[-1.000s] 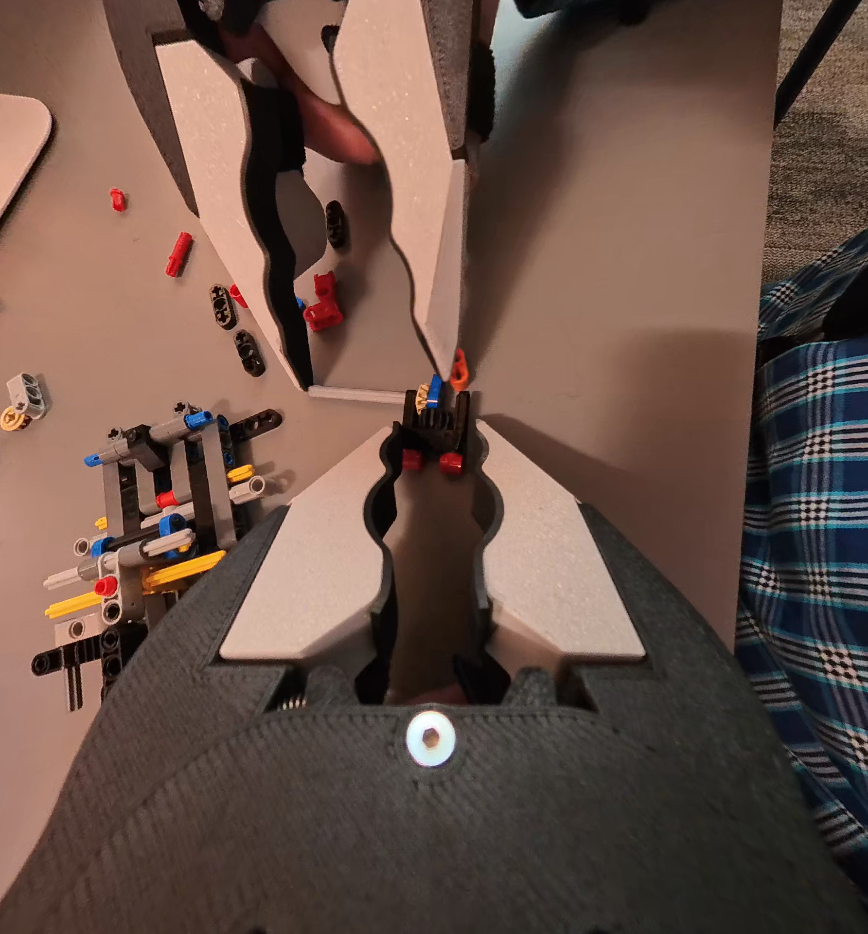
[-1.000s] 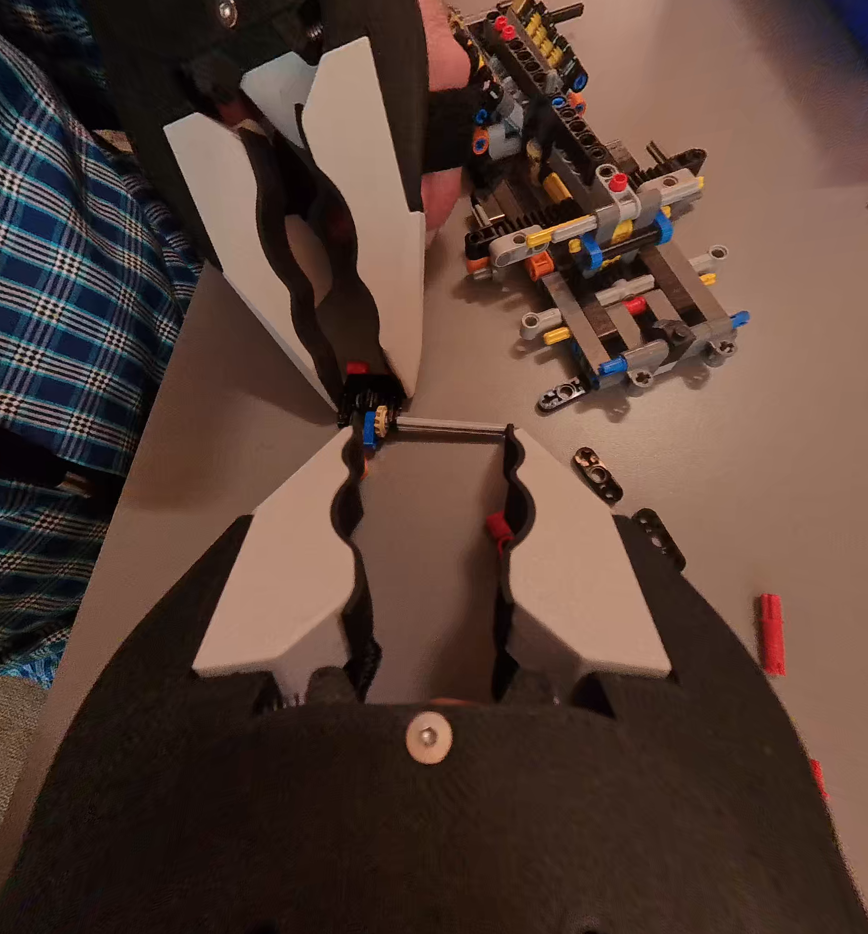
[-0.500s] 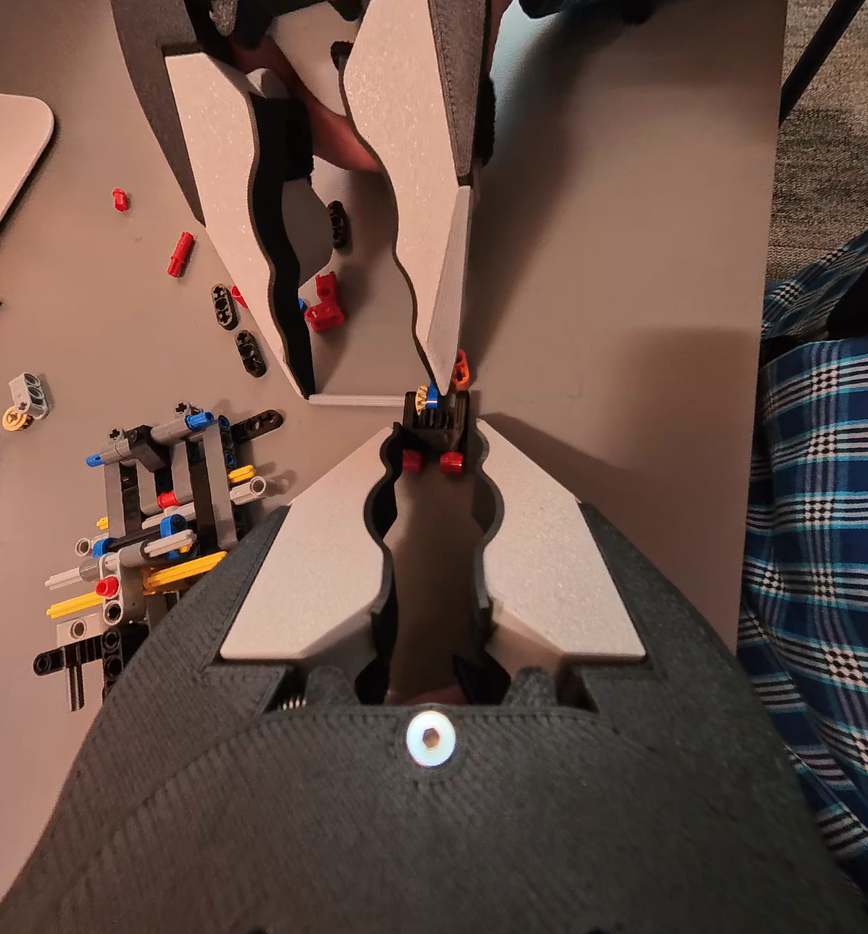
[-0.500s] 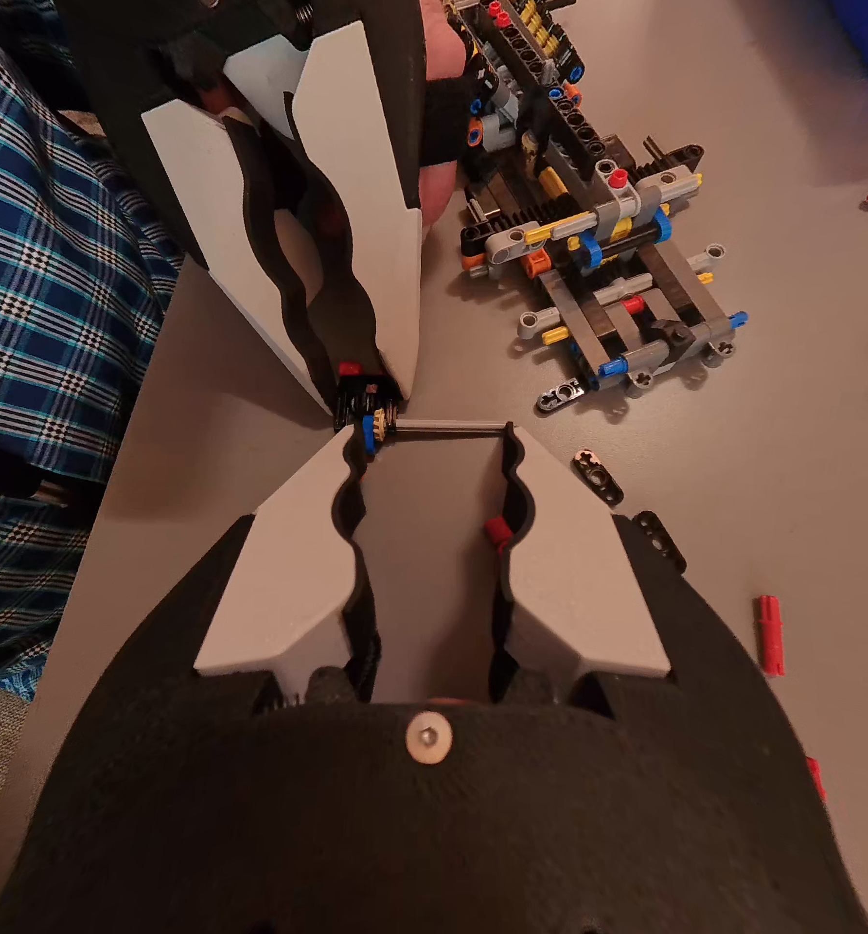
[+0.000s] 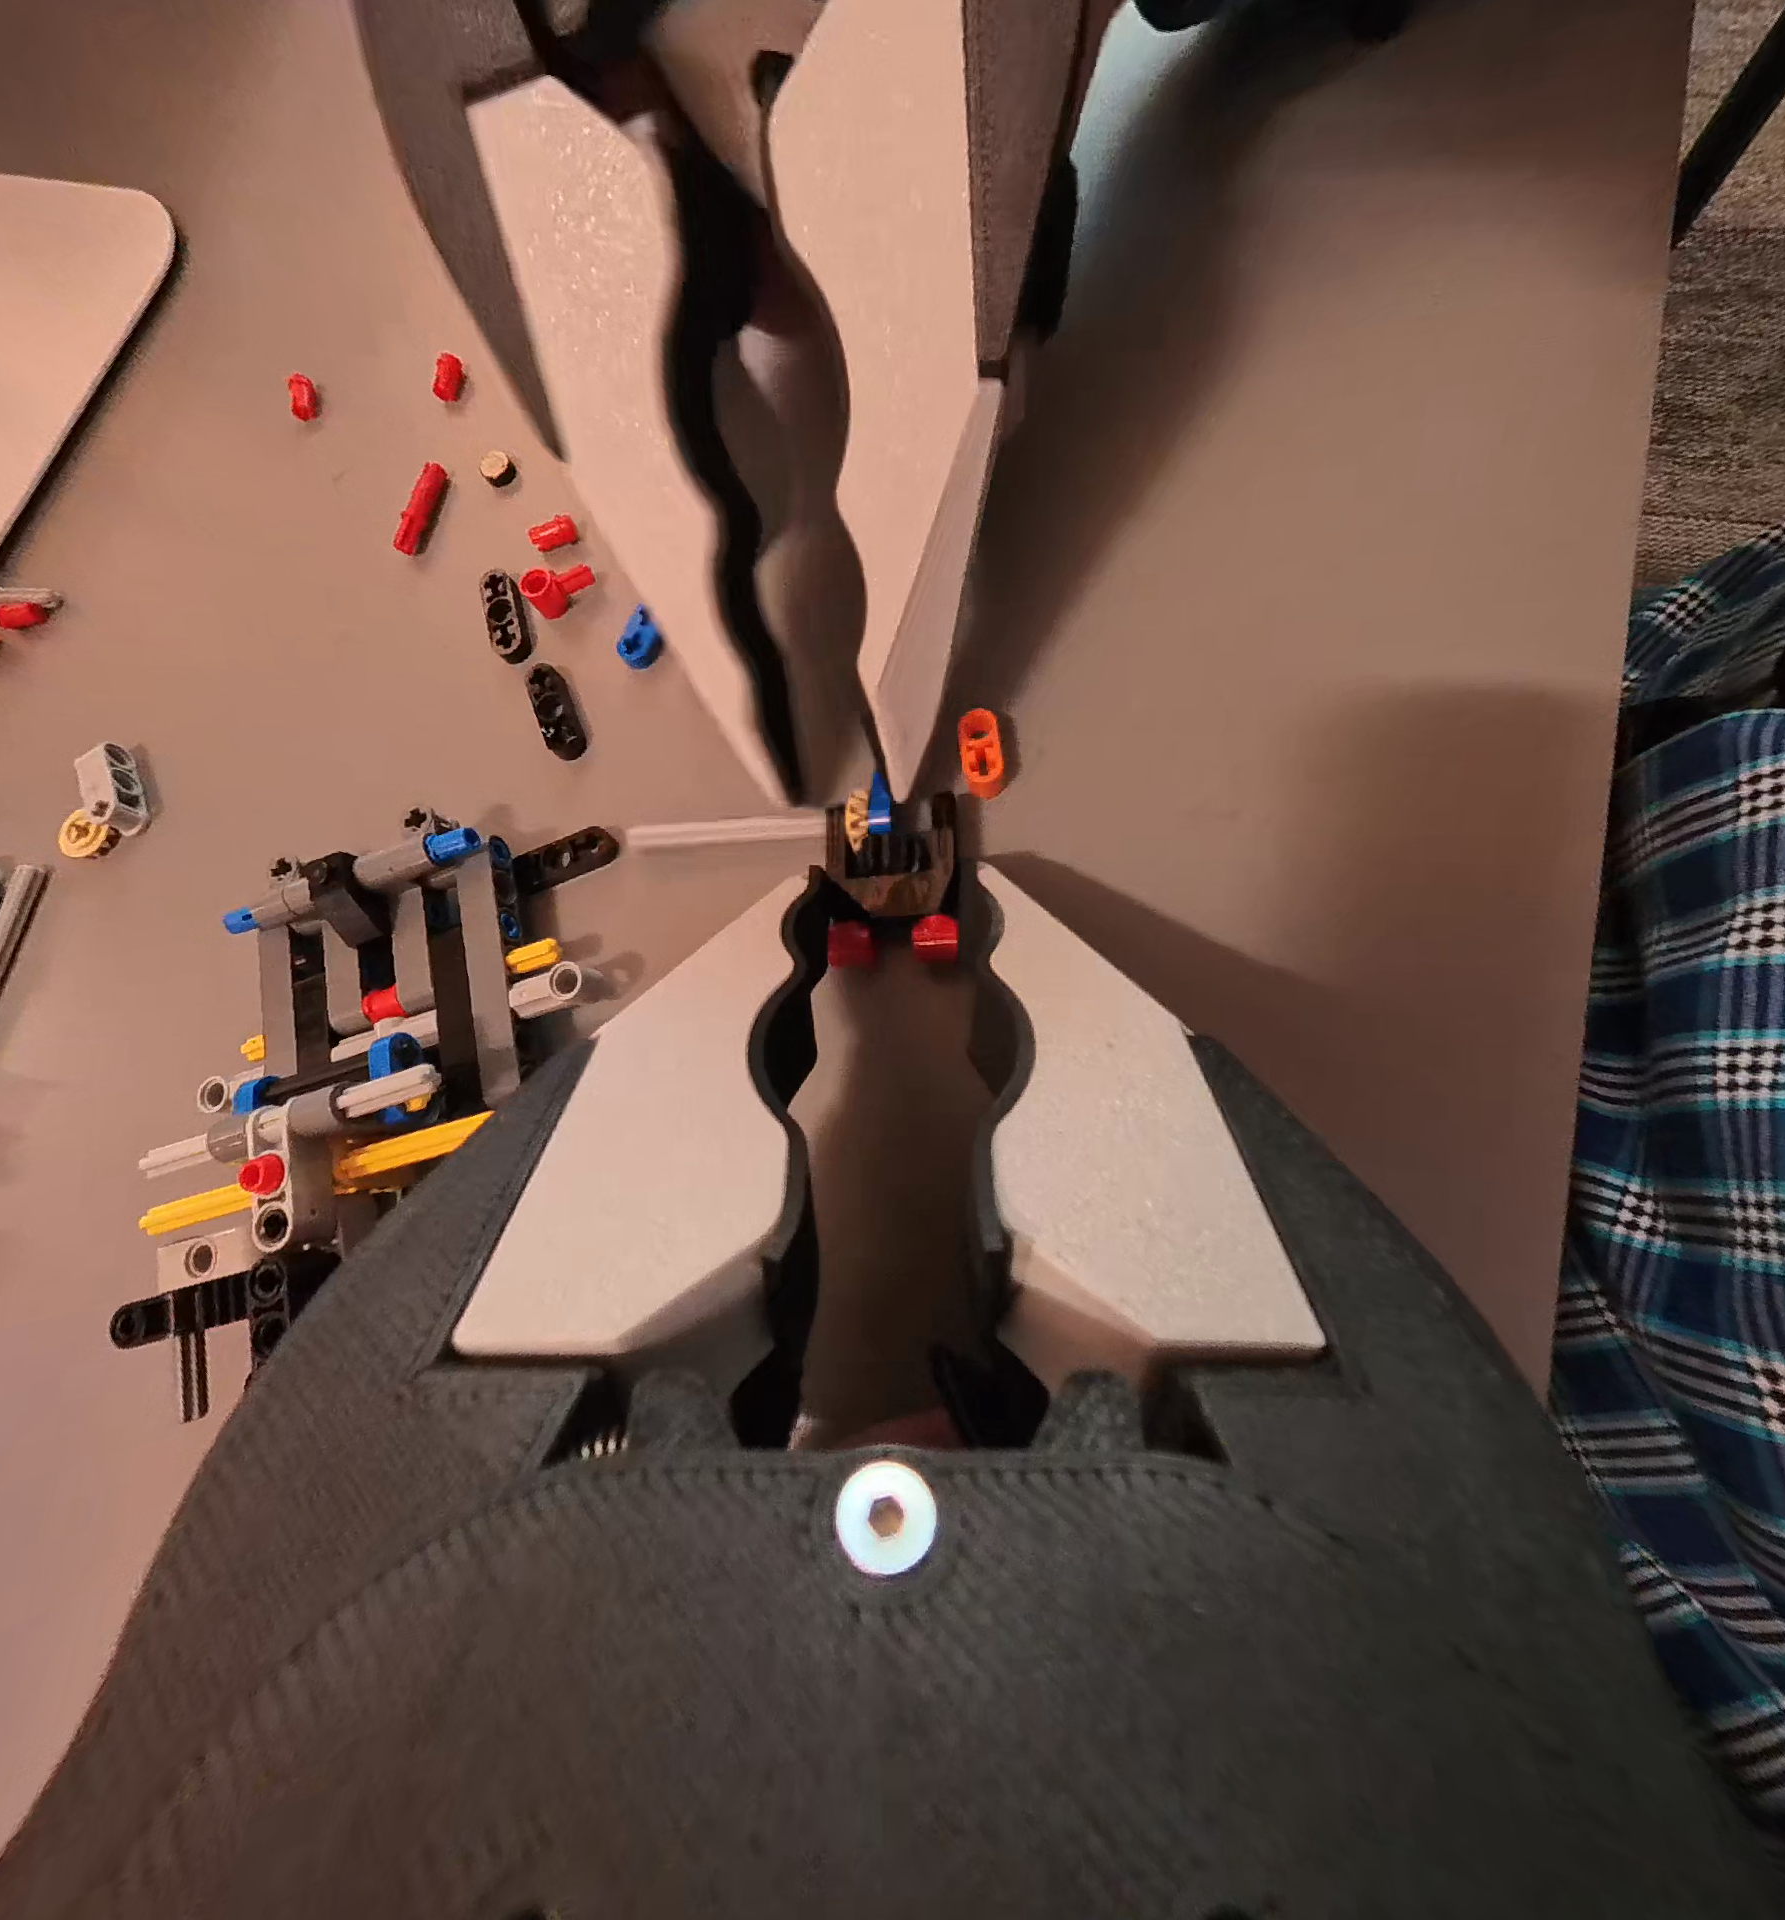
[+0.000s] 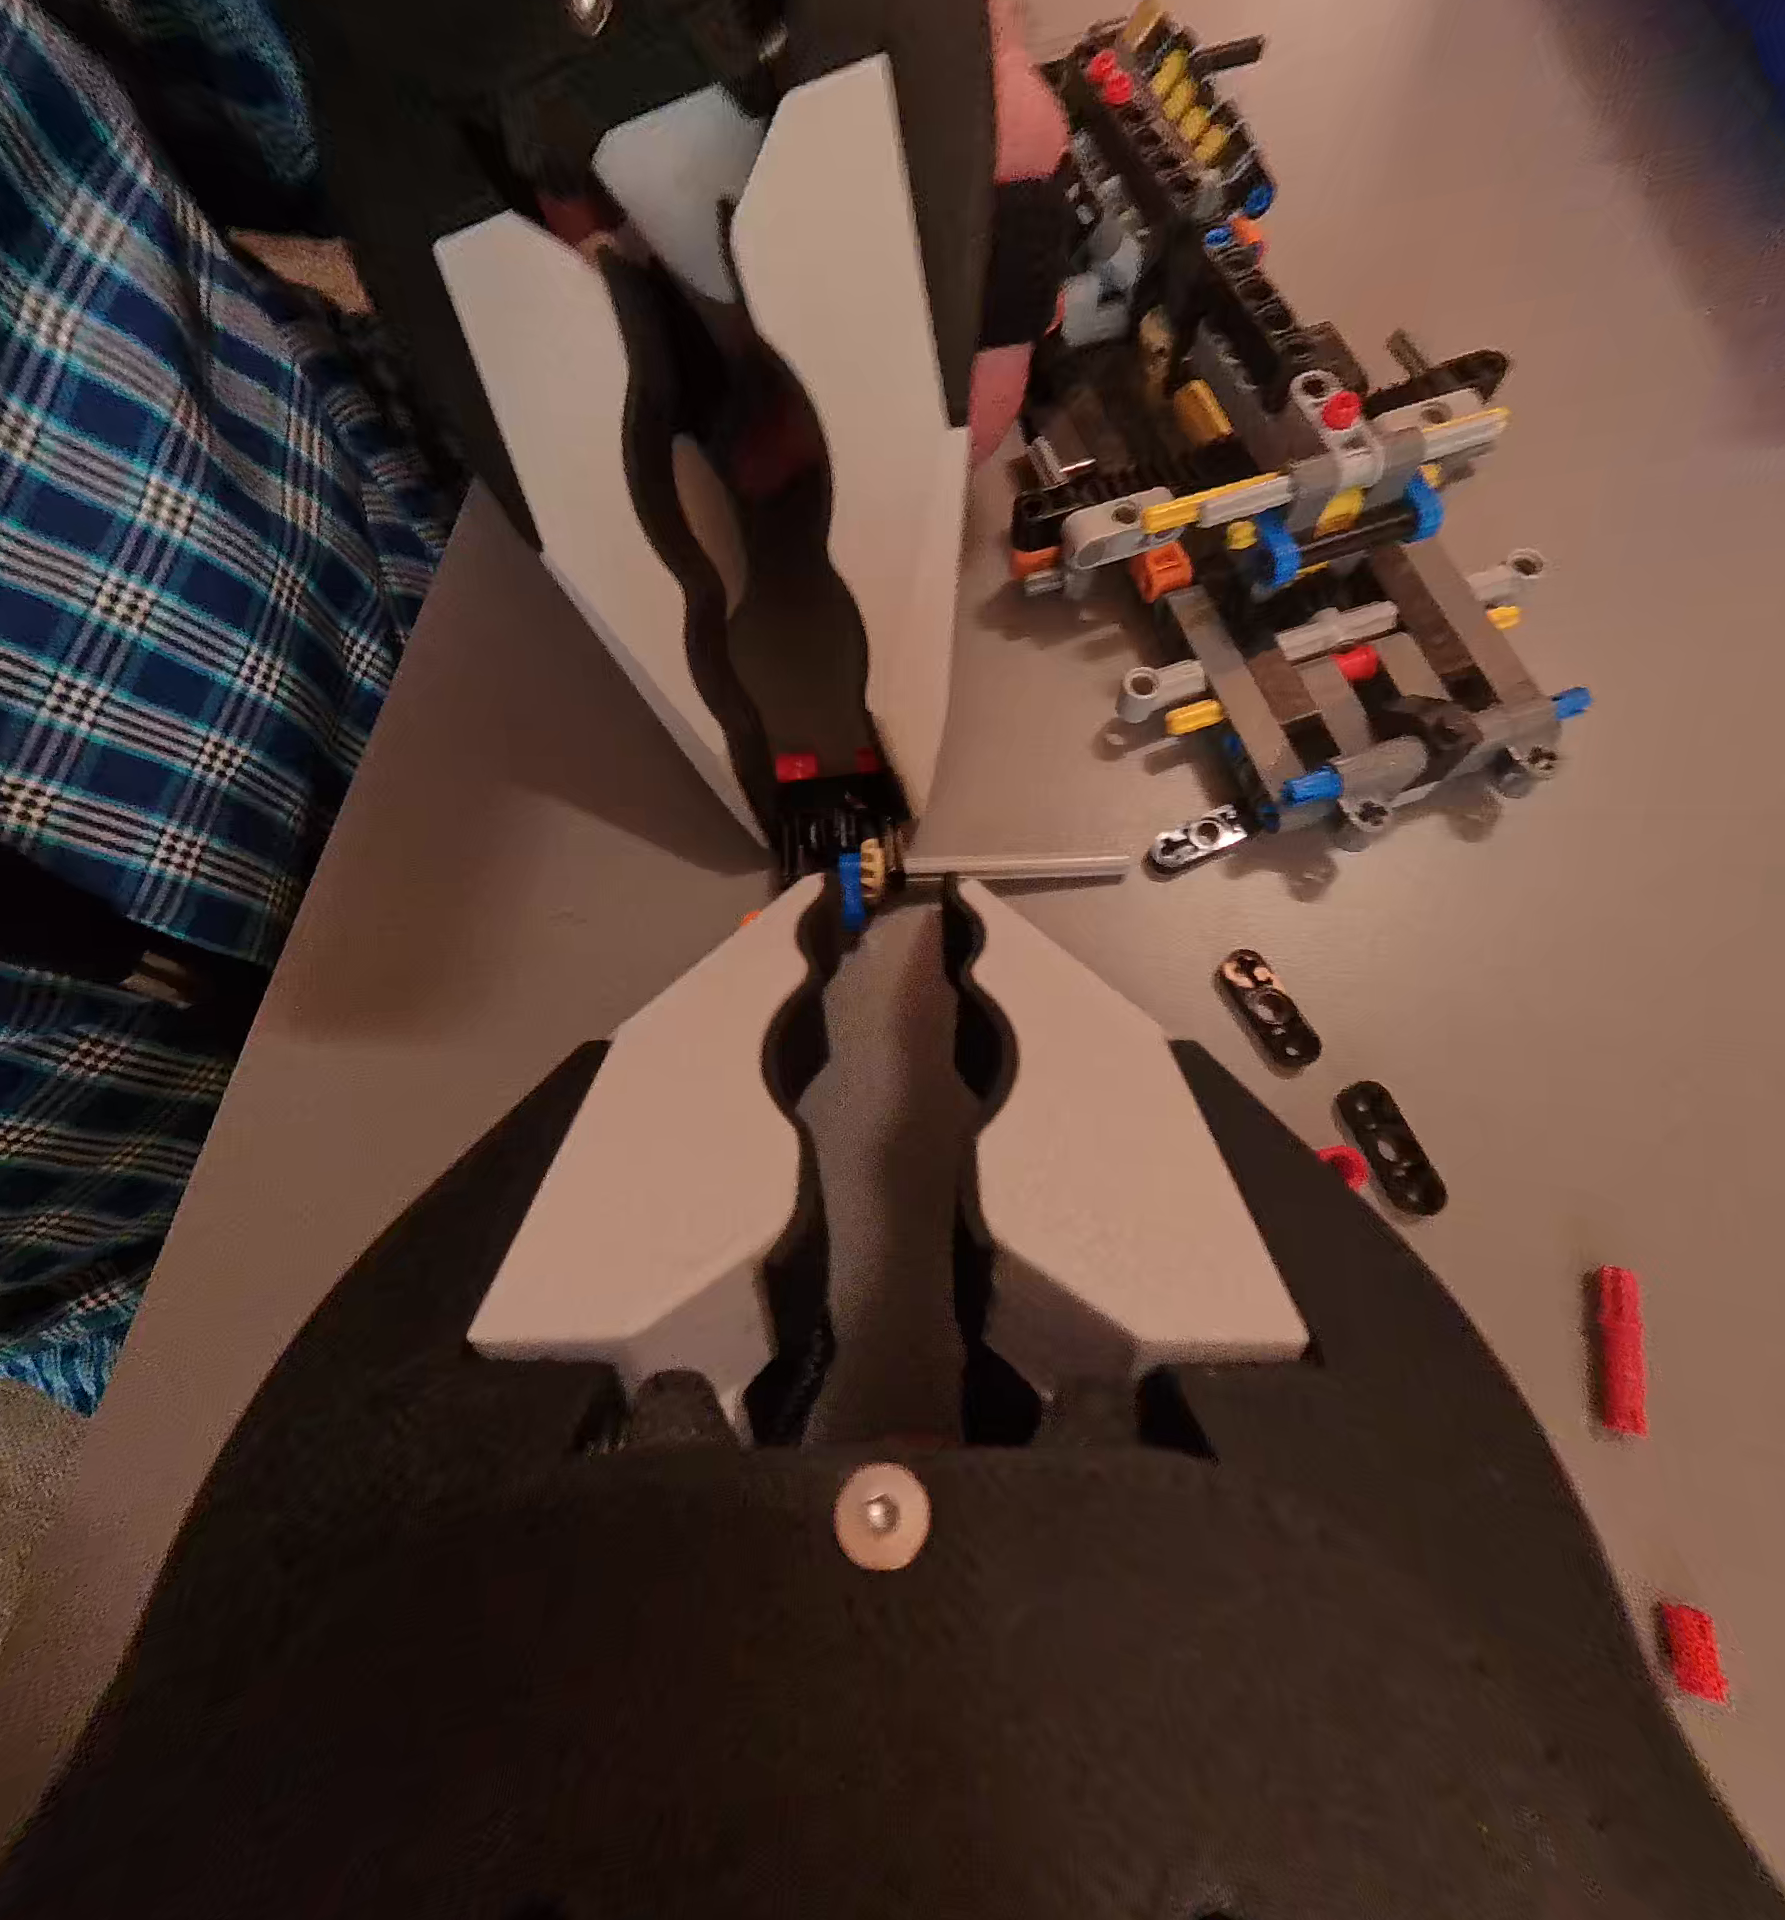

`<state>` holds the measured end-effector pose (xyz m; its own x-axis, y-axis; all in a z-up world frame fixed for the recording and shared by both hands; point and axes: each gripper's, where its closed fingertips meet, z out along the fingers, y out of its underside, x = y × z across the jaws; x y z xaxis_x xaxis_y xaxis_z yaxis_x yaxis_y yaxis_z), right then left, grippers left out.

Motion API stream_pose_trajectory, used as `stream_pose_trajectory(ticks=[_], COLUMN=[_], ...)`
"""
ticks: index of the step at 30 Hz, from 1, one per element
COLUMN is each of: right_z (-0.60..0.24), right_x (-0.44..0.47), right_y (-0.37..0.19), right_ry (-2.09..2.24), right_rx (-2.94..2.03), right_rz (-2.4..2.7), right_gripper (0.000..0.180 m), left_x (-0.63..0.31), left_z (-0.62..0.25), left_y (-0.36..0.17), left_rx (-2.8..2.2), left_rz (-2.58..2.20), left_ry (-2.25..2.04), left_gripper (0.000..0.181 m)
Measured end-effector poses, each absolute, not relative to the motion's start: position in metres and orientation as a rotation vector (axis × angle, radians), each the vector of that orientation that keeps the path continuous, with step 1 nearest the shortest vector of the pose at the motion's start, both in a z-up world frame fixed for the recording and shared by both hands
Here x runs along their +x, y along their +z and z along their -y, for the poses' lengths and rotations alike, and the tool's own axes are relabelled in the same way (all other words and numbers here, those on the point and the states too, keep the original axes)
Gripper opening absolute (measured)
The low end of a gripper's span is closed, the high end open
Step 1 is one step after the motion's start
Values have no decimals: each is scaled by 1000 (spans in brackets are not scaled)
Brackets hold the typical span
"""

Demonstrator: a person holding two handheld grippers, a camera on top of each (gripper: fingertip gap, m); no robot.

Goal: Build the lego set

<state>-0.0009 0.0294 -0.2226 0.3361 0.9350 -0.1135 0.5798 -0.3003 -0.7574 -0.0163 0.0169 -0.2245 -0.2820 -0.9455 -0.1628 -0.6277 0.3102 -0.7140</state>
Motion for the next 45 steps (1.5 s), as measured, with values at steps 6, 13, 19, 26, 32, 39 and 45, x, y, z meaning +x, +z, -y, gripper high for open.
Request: stream_pose_trajectory(ticks=[6,13,19,26,32,39,45], right_z=[-39,-41,-40,-38,-37,-35,-35], right_x=[3,2,0,1,2,2,1], right_y=[-225,-225,-228,-228,-228,-228,-228], right_ry=[711,683,666,685,665,654,641], right_rx=[-2029,-2004,-1998,-1994,-1981,-1970,-1971], right_rz=[1291,1318,1358,1366,1382,1397,1391], right_gripper=[46,54,54,55,53,54,52], left_x=[-18,-18,-16,-16,-16,-16,-16], left_z=[-11,-9,-8,-8,-8,-8,-10], left_y=[-224,-224,-224,-224,-224,-224,-223], left_rx=[-1336,-1319,-1306,-1307,-1306,-1306,-1317], left_rz=[-2042,-2053,-2059,-2060,-2063,-2064,-2059], left_ry=[-732,-736,-735,-736,-739,-740,-738], left_gripper=[23,23,23,23,23,23,23])
